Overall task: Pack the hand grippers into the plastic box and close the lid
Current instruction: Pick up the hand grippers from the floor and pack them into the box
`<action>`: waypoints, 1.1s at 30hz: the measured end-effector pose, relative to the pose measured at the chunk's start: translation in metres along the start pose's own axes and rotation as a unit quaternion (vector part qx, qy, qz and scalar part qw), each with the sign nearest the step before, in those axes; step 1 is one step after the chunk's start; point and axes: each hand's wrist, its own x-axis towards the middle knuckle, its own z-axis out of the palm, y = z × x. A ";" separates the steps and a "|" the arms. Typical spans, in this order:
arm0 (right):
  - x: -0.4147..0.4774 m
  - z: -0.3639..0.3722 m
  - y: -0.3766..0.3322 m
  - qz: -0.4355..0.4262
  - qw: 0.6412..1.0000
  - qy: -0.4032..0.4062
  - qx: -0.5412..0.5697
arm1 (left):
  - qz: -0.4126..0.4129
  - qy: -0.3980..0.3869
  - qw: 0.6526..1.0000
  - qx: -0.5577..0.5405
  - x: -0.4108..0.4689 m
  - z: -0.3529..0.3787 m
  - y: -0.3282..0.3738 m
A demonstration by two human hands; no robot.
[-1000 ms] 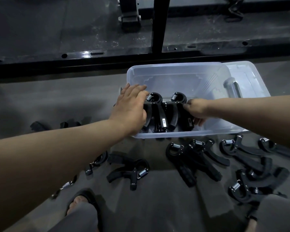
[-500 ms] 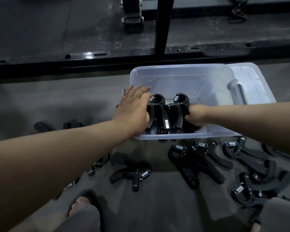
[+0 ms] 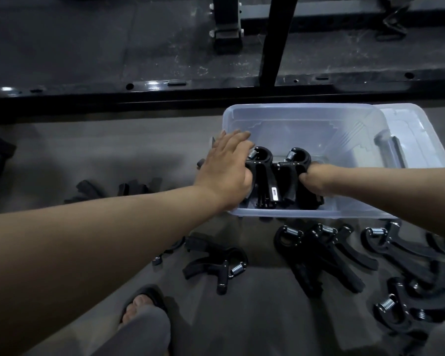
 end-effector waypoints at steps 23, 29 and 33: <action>-0.055 0.041 -0.133 -0.314 0.931 0.104 0.155 | -0.208 -0.227 0.947 0.092 -0.034 -0.002 -0.131; -0.051 0.043 -0.129 -0.327 0.927 0.100 0.156 | -0.164 -0.277 0.938 0.131 -0.027 0.025 -0.128; -0.052 0.044 -0.128 -0.329 0.925 0.091 0.166 | -0.110 -0.265 0.942 0.172 -0.026 0.028 -0.130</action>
